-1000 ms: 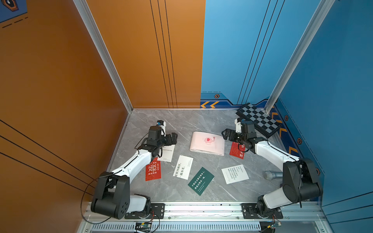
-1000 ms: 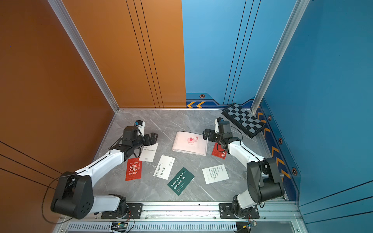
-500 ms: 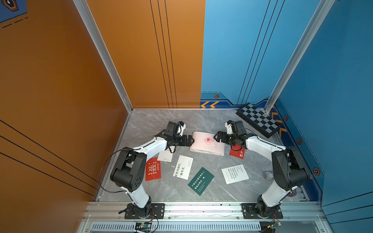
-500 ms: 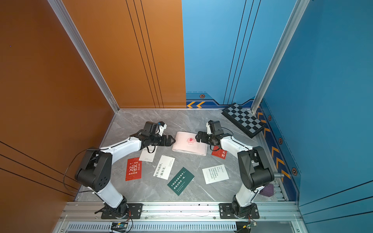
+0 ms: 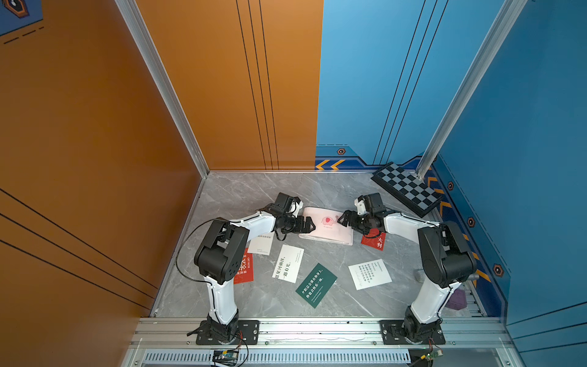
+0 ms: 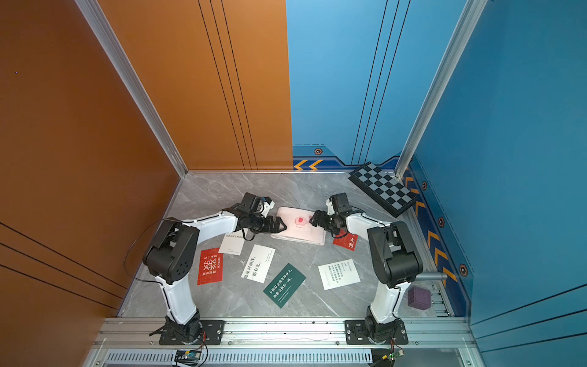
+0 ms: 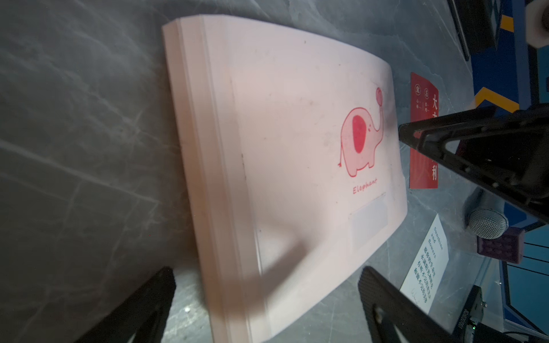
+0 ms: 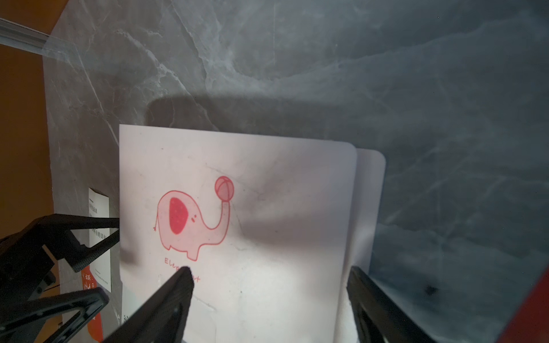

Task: Place the photos into the photo albums
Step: Open the photo album at the center of the board.

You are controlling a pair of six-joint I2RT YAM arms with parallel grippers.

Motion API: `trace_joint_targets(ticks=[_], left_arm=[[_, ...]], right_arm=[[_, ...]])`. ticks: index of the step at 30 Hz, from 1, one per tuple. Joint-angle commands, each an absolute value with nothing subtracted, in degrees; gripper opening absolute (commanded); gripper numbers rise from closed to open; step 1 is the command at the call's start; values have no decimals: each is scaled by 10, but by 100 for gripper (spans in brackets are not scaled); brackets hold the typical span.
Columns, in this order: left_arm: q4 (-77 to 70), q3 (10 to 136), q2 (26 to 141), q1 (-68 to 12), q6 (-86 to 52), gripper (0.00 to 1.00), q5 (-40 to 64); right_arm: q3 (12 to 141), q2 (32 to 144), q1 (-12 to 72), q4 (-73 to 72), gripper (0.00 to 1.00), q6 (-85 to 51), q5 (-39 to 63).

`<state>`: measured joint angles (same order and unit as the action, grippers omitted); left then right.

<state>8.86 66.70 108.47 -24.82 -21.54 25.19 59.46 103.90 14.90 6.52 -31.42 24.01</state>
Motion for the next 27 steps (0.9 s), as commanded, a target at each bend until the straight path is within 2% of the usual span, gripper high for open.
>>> trace_joint_targets(ticks=[1, 7, 27], left_arm=[[102, 679, 1093, -249, -224, 99, 274], [100, 697, 1121, -258, -239, 93, 305], [67, 758, 1157, -265, -292, 92, 305]], right_arm=[[598, 1049, 149, 69, 83, -330, 256], [592, 1059, 141, 23, 83, -367, 296], [667, 990, 104, -5, 82, -443, 406]])
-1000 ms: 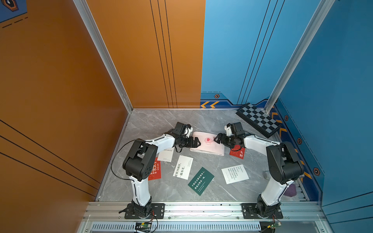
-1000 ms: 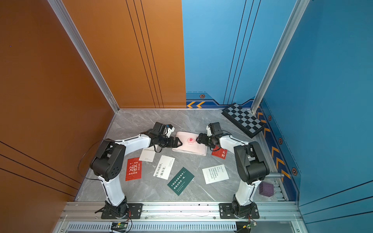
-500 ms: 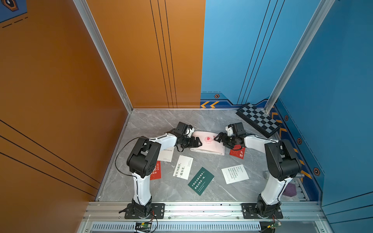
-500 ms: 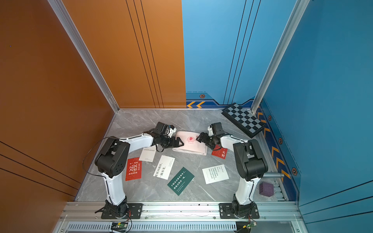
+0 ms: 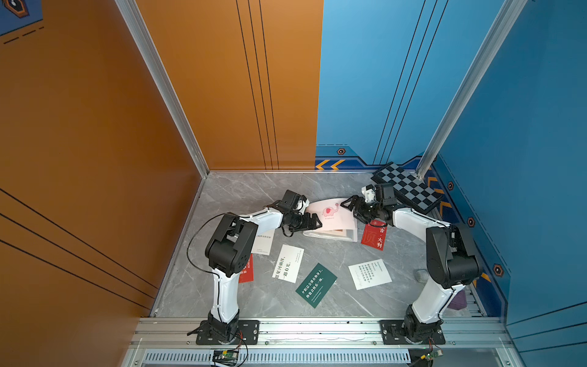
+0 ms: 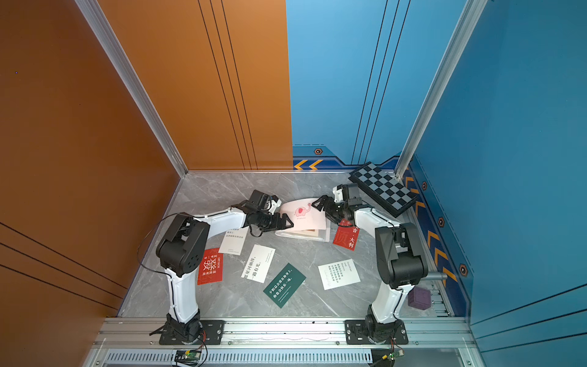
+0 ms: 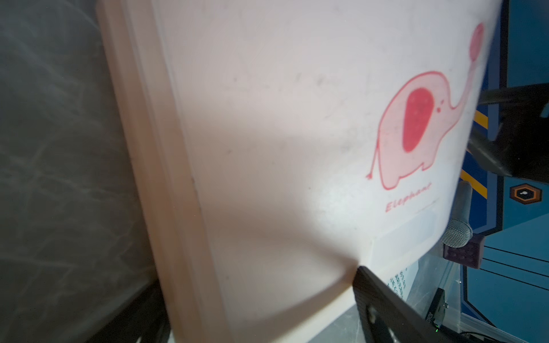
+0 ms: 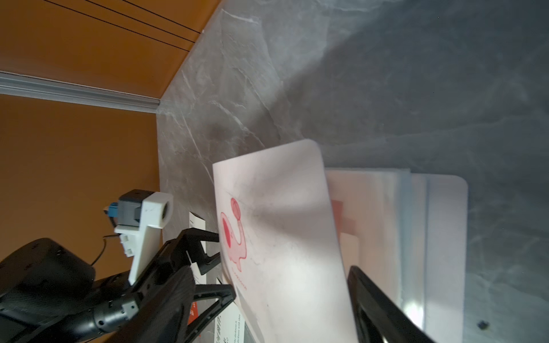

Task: Place the photos into the photo albums
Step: Open the photo album at the center of the board.

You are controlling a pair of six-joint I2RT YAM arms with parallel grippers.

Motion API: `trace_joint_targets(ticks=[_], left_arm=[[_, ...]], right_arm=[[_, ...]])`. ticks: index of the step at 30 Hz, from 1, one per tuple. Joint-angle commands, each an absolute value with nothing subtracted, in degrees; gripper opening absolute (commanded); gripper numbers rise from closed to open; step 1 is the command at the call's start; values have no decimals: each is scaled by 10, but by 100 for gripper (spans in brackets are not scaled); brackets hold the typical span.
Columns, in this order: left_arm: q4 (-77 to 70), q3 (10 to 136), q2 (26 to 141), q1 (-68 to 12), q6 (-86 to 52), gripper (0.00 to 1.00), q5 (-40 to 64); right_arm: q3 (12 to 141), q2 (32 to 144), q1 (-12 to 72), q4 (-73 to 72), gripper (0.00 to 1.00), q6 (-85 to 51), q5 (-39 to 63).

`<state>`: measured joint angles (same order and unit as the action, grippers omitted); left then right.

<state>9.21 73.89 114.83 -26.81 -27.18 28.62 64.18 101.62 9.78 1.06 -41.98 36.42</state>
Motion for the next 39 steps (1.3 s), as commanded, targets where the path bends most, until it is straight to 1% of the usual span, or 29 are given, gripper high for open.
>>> trace_joint_targets(ticks=[1, 6, 10, 16, 20, 28, 29, 33, 36, 37, 38, 39], left_arm=[[56, 758, 1157, -262, -302, 92, 313], [47, 761, 1147, -257, -309, 92, 330], [47, 737, 1118, -244, -304, 92, 327], [46, 718, 1059, -189, -310, 93, 298], [47, 708, 1022, -151, -317, 93, 303], [51, 594, 882, -71, -331, 92, 263], [57, 566, 861, -67, -322, 92, 251], [100, 529, 790, -72, -270, 91, 211], [102, 494, 735, -79, -257, 91, 194], [103, 484, 716, -82, -255, 91, 187], [103, 474, 698, -87, -250, 91, 177], [103, 465, 679, -94, -244, 91, 171]], right_arm=[[674, 988, 105, -5, 82, -446, 408], [704, 981, 123, -4, 82, -454, 414], [729, 978, 148, 7, 82, -454, 408], [767, 985, 196, 15, 83, -449, 365], [796, 1012, 239, -4, 83, -464, 322], [888, 1116, 323, -67, 84, -492, 252], [909, 1137, 331, -63, 84, -491, 249], [979, 1219, 356, -57, 85, -494, 253], [1024, 1267, 366, -55, 86, -499, 264], [1040, 1278, 368, -58, 87, -502, 267], [1054, 1291, 371, -63, 96, -506, 269], [1066, 1302, 374, -64, 97, -509, 272]])
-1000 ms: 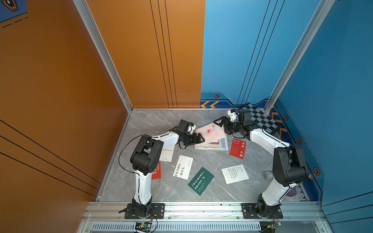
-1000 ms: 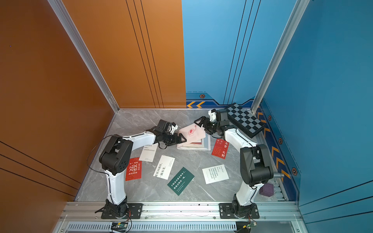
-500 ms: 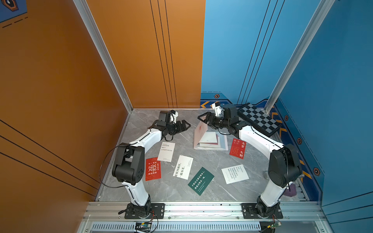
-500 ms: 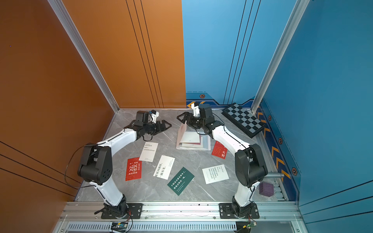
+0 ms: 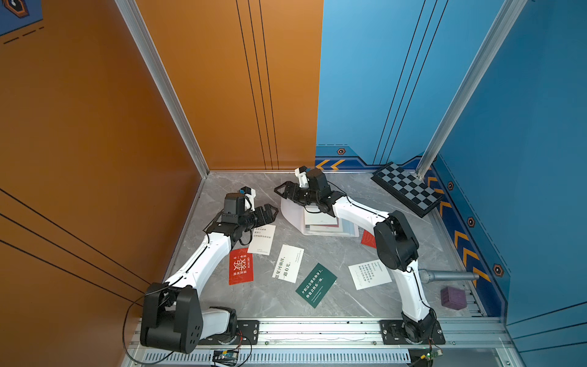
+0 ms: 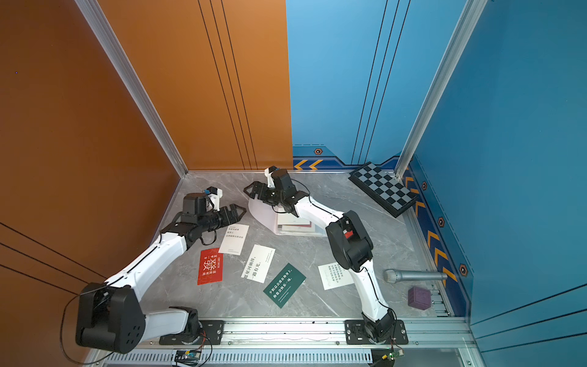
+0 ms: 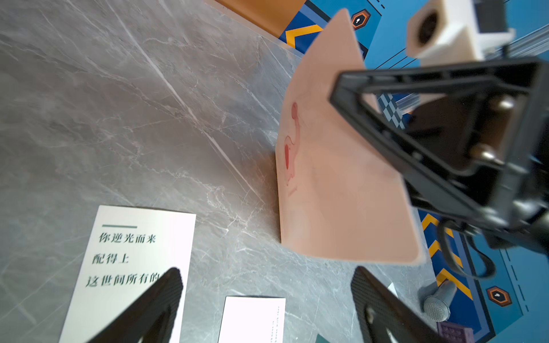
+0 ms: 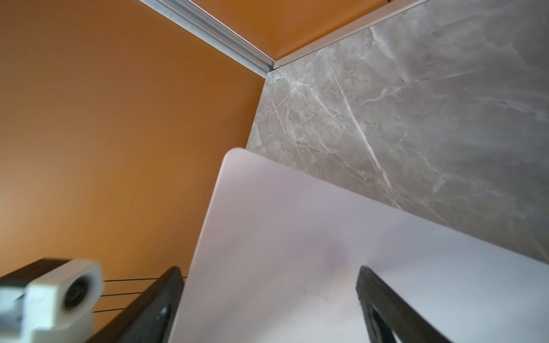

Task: Place the photos into the photo albums
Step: Open the photo album at the center of the board.

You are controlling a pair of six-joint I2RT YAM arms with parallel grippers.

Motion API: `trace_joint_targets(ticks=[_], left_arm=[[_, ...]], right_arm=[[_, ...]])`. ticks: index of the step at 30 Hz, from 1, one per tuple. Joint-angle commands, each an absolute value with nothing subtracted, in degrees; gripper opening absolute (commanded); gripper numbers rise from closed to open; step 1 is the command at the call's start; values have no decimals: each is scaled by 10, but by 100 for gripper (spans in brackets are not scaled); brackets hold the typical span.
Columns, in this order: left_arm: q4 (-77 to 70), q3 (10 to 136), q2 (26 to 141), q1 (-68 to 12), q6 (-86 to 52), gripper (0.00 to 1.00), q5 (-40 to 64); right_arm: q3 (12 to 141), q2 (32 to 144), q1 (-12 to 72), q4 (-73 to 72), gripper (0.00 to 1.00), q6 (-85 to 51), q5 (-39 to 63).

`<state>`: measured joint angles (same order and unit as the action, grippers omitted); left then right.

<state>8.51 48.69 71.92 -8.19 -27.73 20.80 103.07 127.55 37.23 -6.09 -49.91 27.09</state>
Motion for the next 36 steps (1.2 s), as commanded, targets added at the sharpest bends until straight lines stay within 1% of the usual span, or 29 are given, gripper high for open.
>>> trace_joint_targets(ticks=[1, 5, 8, 11, 14, 15, 19, 22, 24, 26, 27, 28, 31, 32, 36], left_arm=[[103, 458, 666, -101, -237, 91, 164], [103, 435, 613, -134, -231, 90, 142], [103, 427, 595, -163, -230, 90, 119], [99, 427, 599, -183, -237, 87, 106], [70, 429, 625, -195, -252, 88, 98], [63, 435, 642, -194, -259, 82, 103], [36, 472, 717, -190, -268, 82, 117], [35, 511, 778, -178, -277, 78, 125], [31, 528, 810, -173, -289, 75, 132], [24, 535, 829, -165, -301, 73, 146], [22, 536, 836, -162, -304, 72, 149], [22, 536, 840, -159, -305, 68, 151], [21, 519, 834, -148, -305, 67, 149], [19, 511, 825, -145, -304, 67, 142], [17, 494, 796, -133, -305, 66, 141]], right_arm=[[1078, 1313, 376, -62, 97, -512, 277], [1112, 1345, 381, -68, 100, -524, 285], [1130, 1352, 380, -70, 100, -530, 289], [1149, 1352, 375, -67, 100, -534, 291], [1171, 1347, 367, -59, 100, -537, 299], [1169, 1337, 361, -54, 100, -535, 297], [1098, 1271, 329, -27, 100, -503, 275], [988, 1207, 290, -28, 98, -483, 264], [912, 1157, 257, -31, 93, -467, 265], [845, 1120, 225, -31, 84, -453, 269], [812, 1102, 209, -30, 82, -447, 273], [787, 1087, 195, -29, 78, -439, 278], [742, 1059, 172, -2, 63, -407, 296], [732, 1054, 174, 0, 61, -401, 299], [730, 1066, 203, -46, 61, -429, 327]])
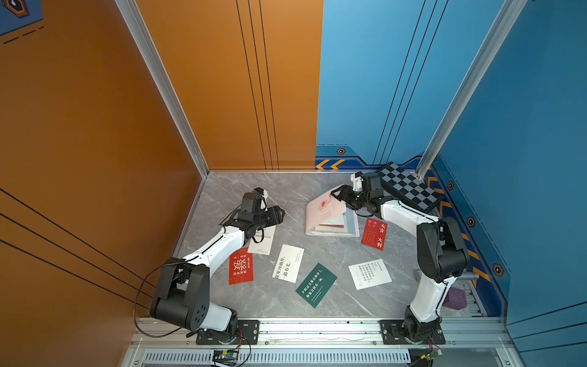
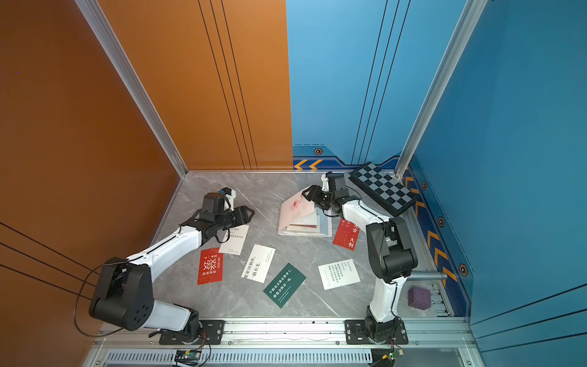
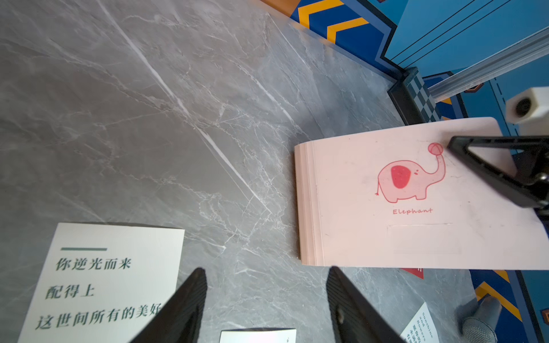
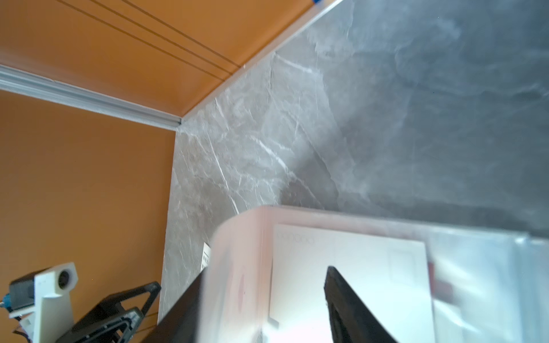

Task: Place the photos into the photo albums
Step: Open the photo album at the center of the board.

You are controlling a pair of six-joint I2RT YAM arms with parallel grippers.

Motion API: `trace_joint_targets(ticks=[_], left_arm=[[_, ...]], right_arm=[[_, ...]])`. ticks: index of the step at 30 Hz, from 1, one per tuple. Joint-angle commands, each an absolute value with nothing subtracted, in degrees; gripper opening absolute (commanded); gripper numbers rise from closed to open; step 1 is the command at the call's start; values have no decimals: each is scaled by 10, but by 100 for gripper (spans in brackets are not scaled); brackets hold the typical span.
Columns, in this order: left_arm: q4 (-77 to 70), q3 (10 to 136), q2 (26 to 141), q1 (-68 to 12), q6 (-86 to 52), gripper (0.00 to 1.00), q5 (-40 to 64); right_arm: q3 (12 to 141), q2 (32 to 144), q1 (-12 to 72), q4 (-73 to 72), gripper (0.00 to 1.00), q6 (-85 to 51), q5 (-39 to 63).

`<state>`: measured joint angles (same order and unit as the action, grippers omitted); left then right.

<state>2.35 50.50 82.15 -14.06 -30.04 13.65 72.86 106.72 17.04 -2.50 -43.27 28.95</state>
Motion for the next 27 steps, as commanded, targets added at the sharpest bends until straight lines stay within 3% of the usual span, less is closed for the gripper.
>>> trace_joint_targets(ticks=[1, 6, 8, 9, 19, 24, 27], left_arm=[[17, 494, 790, -133, -305, 66, 145], [18, 495, 742, -146, -293, 67, 167], [20, 490, 713, -152, -288, 67, 162], [22, 485, 698, -156, -286, 67, 151], [65, 458, 588, -193, -264, 64, 83], [64, 464, 619, -215, -277, 58, 89], [63, 483, 663, -230, -276, 58, 80]], right_arm=[[739, 1074, 211, -60, 62, -442, 335], [835, 1108, 255, -43, 80, -451, 340], [878, 1128, 275, -39, 97, -456, 343], [899, 1139, 285, -33, 100, -458, 343], [1048, 1300, 333, -93, 100, -556, 364], [1060, 1337, 338, -77, 100, -563, 353], [1051, 1349, 336, -84, 93, -572, 352]])
